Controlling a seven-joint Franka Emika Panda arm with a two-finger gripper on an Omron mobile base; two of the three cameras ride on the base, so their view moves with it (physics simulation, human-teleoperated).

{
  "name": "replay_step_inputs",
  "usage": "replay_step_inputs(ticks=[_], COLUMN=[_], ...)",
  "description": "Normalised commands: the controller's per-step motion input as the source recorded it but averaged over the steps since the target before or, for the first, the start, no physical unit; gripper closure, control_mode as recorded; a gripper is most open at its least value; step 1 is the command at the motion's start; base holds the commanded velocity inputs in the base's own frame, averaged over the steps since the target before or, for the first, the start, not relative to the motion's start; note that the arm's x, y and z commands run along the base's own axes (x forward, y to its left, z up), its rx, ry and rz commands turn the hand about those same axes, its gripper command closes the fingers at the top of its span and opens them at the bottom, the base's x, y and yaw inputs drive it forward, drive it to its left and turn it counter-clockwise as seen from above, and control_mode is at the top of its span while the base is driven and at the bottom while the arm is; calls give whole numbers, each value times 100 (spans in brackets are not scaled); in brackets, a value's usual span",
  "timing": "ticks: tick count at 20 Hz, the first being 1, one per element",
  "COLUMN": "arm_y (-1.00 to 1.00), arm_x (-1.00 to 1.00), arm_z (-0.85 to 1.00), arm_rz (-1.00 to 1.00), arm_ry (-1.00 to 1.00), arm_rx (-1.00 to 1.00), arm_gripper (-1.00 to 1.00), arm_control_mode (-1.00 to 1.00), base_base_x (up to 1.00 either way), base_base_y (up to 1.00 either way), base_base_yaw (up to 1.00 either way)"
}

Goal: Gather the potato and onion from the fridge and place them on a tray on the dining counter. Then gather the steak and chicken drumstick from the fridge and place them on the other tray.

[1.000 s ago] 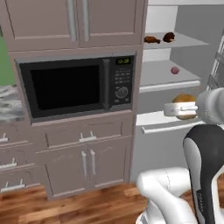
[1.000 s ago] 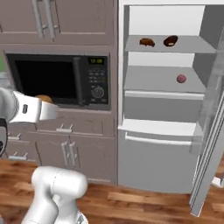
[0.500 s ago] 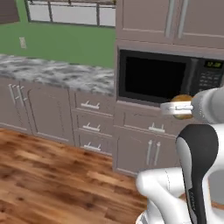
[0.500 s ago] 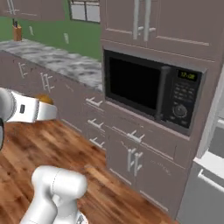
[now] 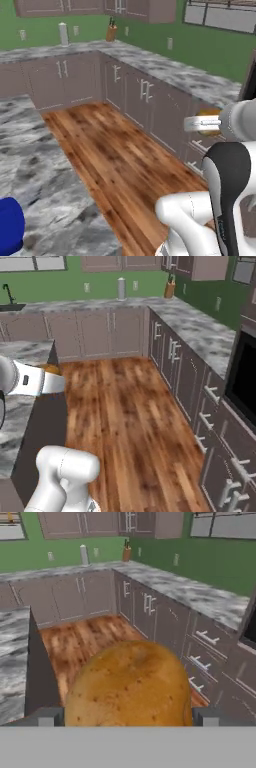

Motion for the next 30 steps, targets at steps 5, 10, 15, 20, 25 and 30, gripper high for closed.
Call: replay_step_inputs(ticks=[5, 10, 15, 20, 25, 30], arm_y=[0, 0, 0, 0, 0, 0], arm_x=[0, 0, 0, 0, 0, 0], arm_z=[0, 0, 0, 0, 0, 0], arm_rz=[0, 0, 0, 0, 0, 0], arm_ry=[0, 0, 0, 0, 0, 0], arm_rx=[0, 0, 0, 0, 0, 0], arm_gripper=[100, 100, 100, 100, 100, 100], arm_control_mode=[100, 100, 100, 100, 100, 100], base_base_x=[-9, -91, -100, -100, -74, 1], base_base_y=[8, 76, 79, 2, 52, 96], base_base_yaw=[94, 48, 23, 0, 6, 63])
